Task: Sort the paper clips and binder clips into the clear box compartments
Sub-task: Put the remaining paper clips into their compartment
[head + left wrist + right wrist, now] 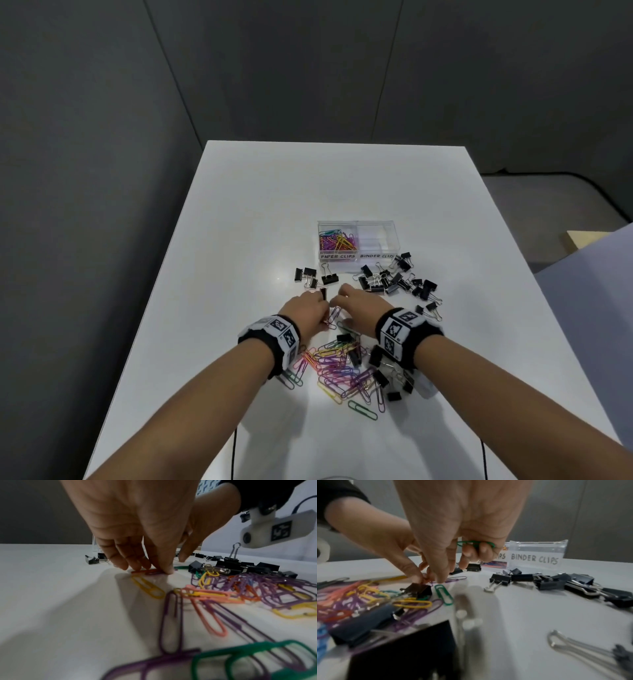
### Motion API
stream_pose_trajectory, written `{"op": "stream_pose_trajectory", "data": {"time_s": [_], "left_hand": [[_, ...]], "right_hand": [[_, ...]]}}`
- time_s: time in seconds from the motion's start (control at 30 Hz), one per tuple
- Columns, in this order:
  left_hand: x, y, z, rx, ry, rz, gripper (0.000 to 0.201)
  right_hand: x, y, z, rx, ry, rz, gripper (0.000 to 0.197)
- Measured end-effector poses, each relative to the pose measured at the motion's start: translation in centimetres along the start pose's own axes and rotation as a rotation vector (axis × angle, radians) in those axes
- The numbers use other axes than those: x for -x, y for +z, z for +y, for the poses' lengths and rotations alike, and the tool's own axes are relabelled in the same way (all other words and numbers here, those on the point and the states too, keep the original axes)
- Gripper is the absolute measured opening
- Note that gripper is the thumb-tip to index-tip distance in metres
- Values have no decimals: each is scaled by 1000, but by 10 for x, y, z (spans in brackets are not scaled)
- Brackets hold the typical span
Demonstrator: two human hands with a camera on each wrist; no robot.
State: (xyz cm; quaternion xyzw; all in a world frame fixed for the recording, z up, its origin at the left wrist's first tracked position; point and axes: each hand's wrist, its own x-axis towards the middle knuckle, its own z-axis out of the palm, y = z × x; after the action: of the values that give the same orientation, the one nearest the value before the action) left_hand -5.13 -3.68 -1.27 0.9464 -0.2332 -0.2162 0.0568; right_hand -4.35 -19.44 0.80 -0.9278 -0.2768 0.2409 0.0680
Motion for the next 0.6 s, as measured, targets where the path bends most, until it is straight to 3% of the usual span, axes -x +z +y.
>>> {"op": "stream_pose_trajectory", "data": {"time_s": [0.17,0.3,0.6], "left_hand": [[-1,-3,-8,46,-37,-74,30],[-1,-6,-9,24,-53,-130,27],[2,-4,0,5,-61,-108,28]], "right_hand": [[-7,9,-1,133,-15,-5,25],[-5,15,5,106,85,22,23],[-3,17,8,-10,272,19,22]]}}
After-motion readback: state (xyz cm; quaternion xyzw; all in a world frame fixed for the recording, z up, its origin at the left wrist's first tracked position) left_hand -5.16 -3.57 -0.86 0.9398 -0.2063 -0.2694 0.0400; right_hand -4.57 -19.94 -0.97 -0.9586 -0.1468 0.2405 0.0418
